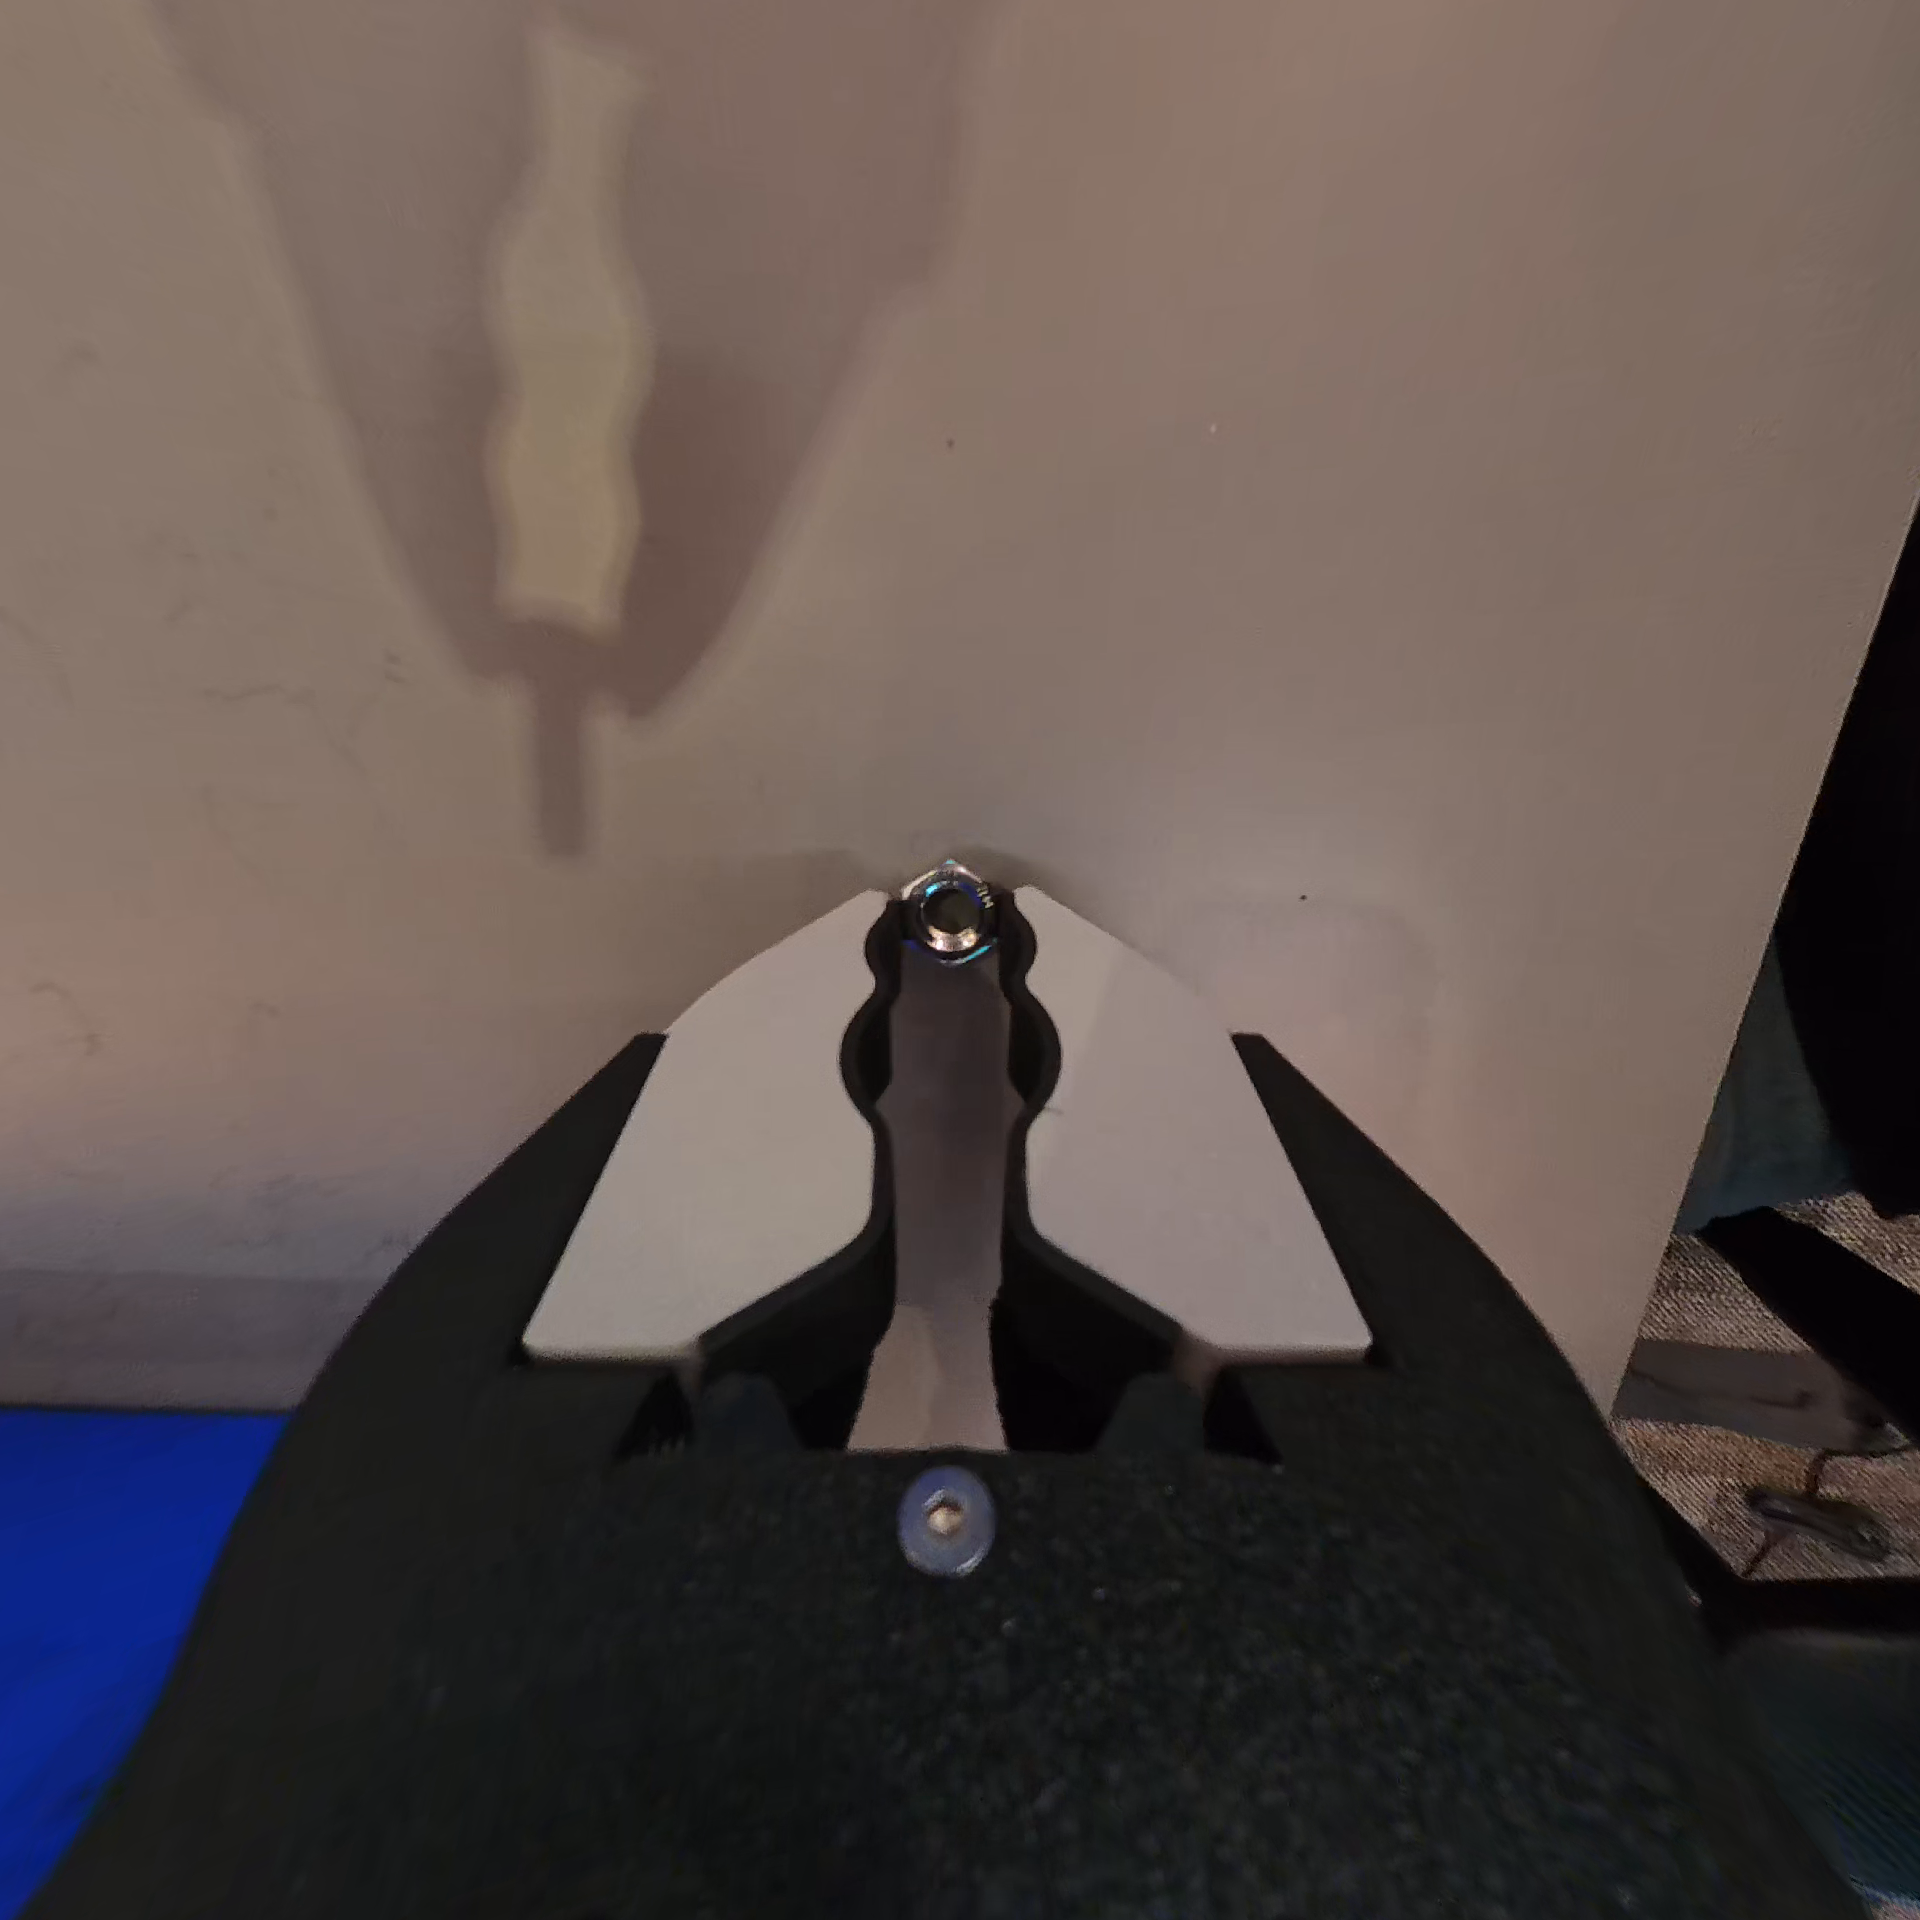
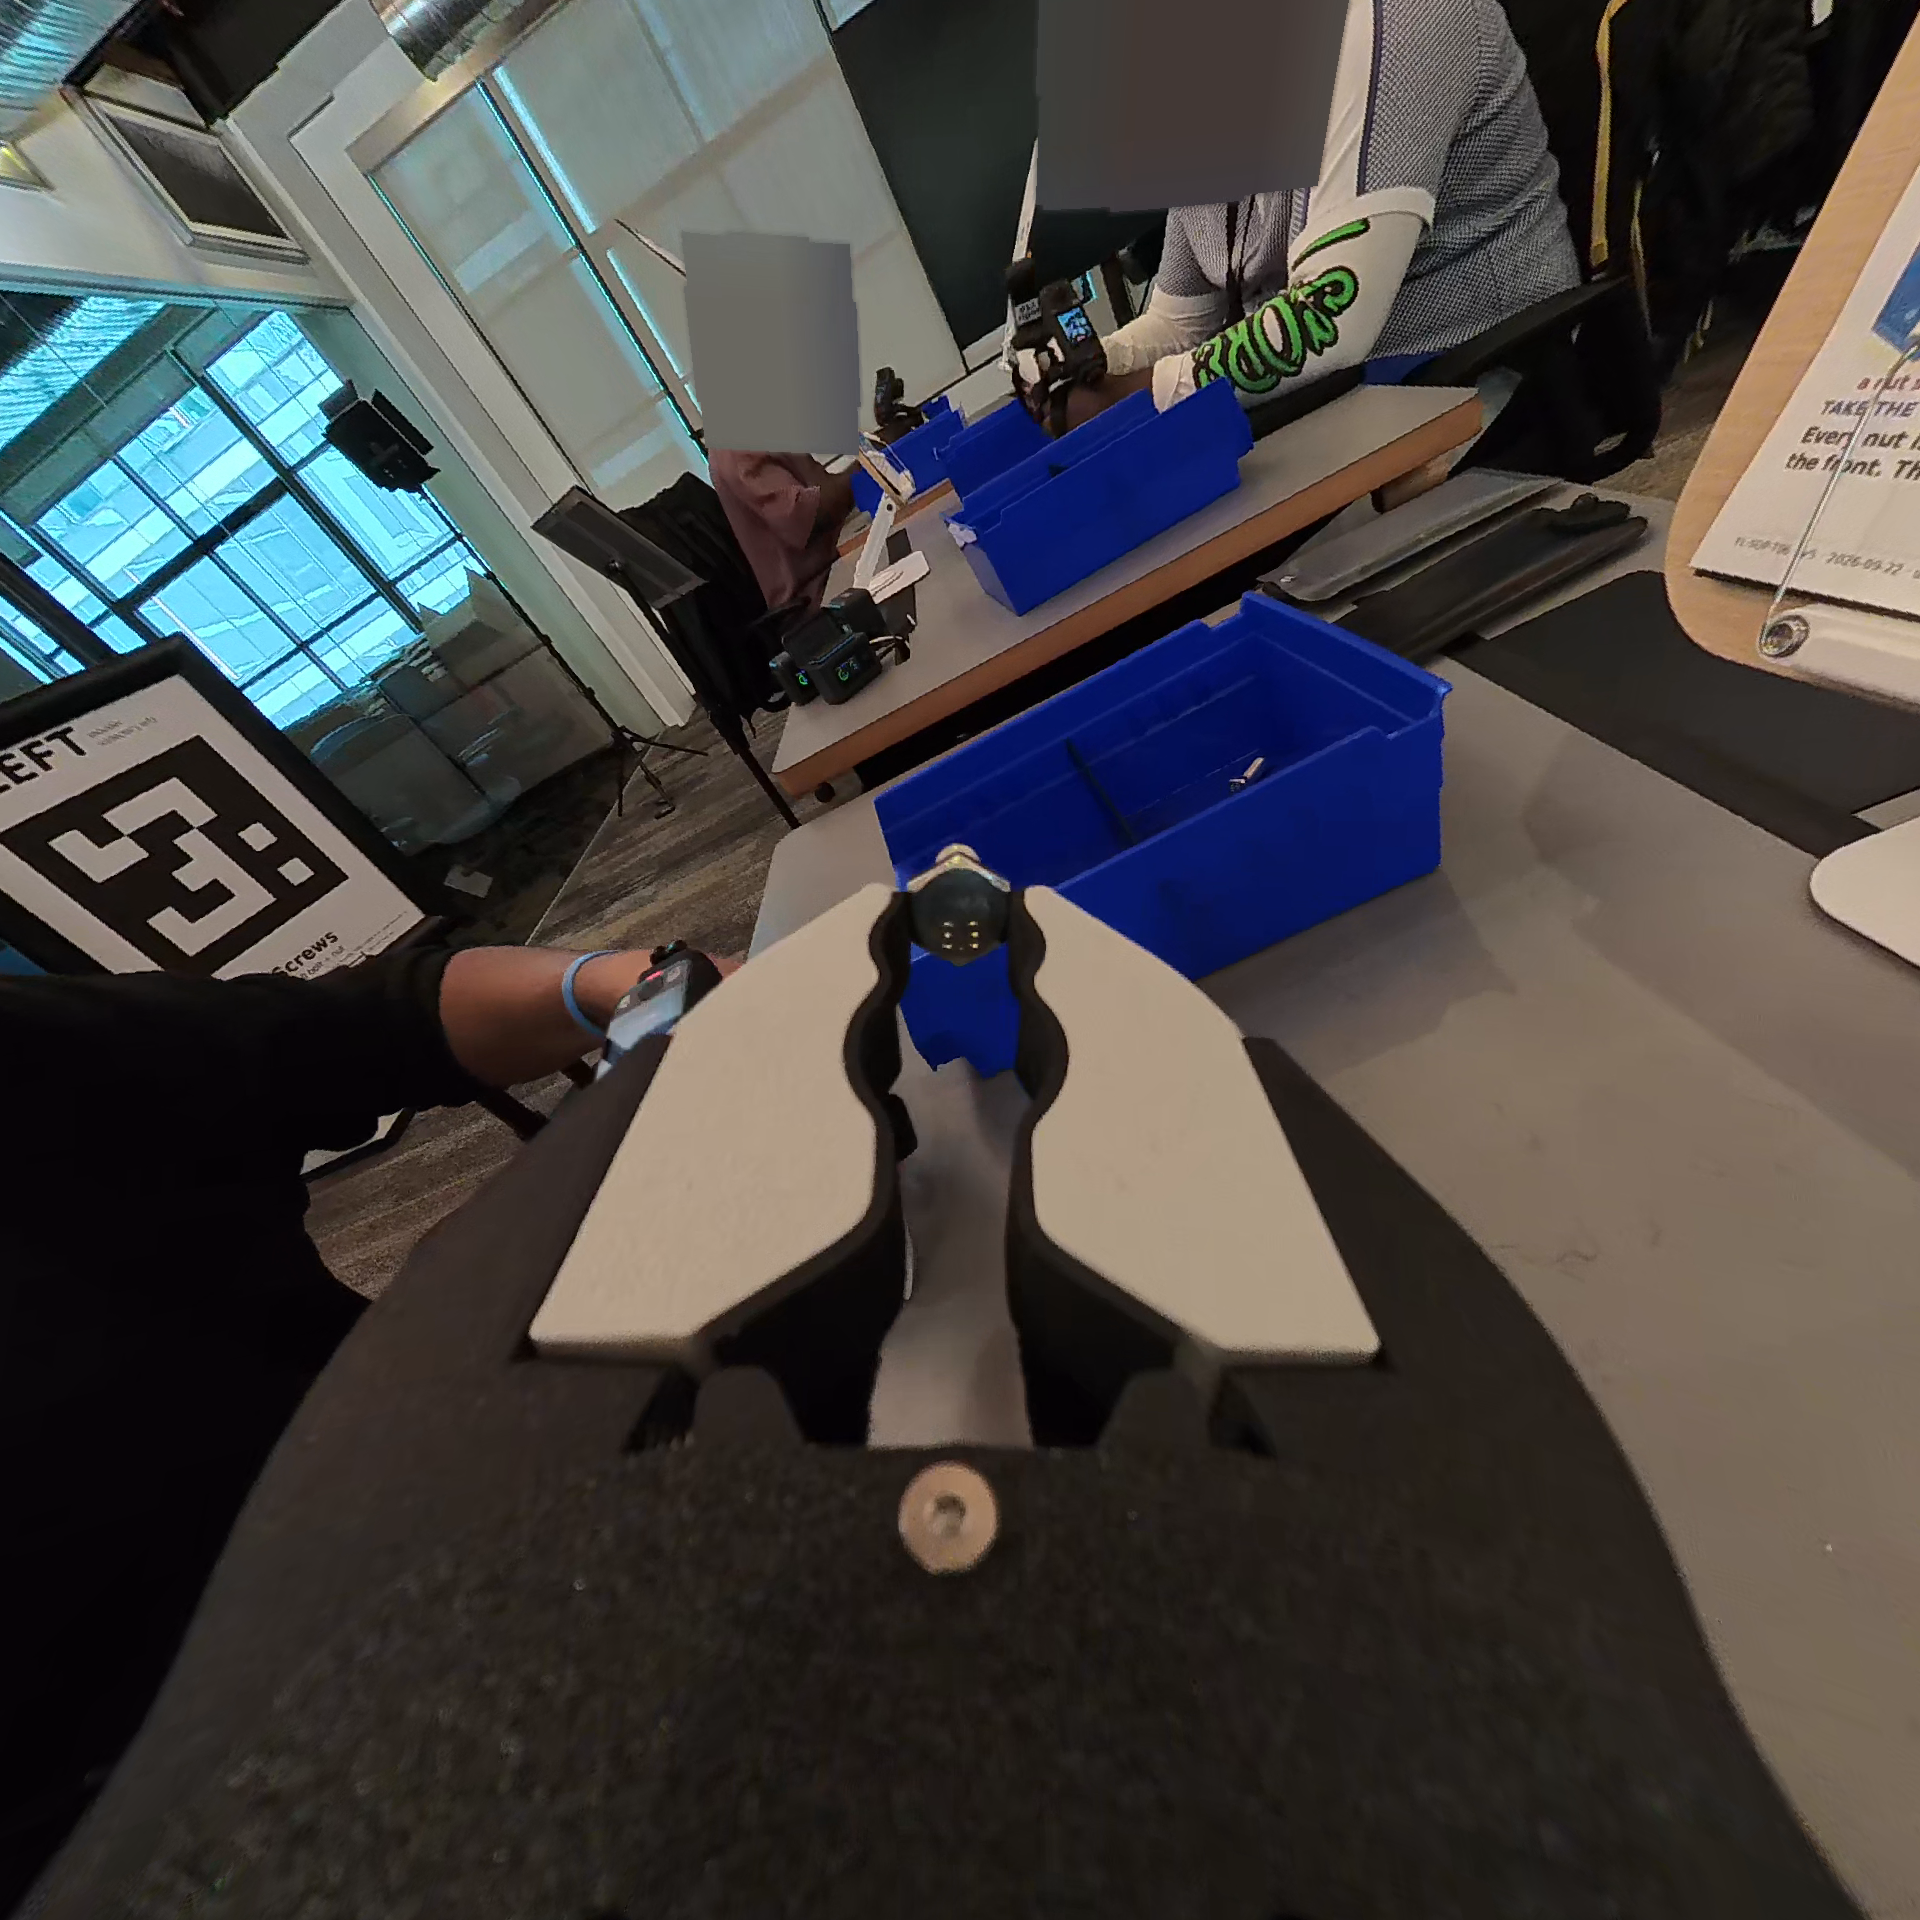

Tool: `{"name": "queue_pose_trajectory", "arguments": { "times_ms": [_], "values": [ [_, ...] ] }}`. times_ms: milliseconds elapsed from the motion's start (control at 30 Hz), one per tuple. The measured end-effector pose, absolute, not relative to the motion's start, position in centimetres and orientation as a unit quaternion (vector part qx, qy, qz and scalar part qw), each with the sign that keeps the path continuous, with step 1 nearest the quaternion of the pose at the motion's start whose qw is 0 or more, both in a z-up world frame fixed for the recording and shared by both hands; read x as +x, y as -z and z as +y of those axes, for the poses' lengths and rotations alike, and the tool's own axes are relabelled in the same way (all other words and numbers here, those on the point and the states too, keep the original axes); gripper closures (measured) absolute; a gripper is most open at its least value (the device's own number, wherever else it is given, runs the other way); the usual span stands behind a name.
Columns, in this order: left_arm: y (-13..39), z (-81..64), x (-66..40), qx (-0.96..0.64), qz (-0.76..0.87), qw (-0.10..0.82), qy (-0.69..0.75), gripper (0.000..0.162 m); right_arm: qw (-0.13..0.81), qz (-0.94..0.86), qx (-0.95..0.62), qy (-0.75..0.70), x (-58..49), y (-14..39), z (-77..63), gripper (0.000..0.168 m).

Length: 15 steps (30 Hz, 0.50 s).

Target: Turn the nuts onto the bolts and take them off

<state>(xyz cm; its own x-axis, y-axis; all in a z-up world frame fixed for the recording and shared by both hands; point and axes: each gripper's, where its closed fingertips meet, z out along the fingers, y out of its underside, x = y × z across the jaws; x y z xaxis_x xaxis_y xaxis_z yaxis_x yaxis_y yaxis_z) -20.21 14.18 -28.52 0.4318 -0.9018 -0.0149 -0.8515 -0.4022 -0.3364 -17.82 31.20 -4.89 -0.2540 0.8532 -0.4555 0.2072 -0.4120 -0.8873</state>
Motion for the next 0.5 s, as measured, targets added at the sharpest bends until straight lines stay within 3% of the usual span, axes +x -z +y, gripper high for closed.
{"name": "queue_pose_trajectory", "arguments": {
  "times_ms": [33, 100, 167, 333, 500],
  "values": [
    [28.5, 14.2, -20.1, -0.834, 0.523, 0.154, 0.087, 0.146, 0.255, -0.478, -0.555, -0.632, -17.8, 5.0, 31.2, 0.151],
    [28.5, 14.8, -20.4, -0.844, 0.505, 0.164, 0.073, 0.146, 0.257, -0.478, -0.55, -0.635, -17.8, 5.0, 31.3, 0.151],
    [26.4, 16.3, -19.7, -0.851, 0.457, 0.24, 0.099, 0.146, 0.261, -0.48, -0.539, -0.642, -17.7, 4.8, 31.2, 0.151],
    [10.7, 22.8, -20.6, -0.763, 0.151, 0.496, 0.386, 0.146, 0.318, -0.501, -0.482, -0.645, -17.0, 3.5, 31.0, 0.151],
    [3.2, 25.9, -21.2, -0.63, 0.048, 0.497, 0.594, 0.146, 0.404, -0.547, -0.394, -0.618, -16.8, 2.5, 29.1, 0.151]
  ]
}}
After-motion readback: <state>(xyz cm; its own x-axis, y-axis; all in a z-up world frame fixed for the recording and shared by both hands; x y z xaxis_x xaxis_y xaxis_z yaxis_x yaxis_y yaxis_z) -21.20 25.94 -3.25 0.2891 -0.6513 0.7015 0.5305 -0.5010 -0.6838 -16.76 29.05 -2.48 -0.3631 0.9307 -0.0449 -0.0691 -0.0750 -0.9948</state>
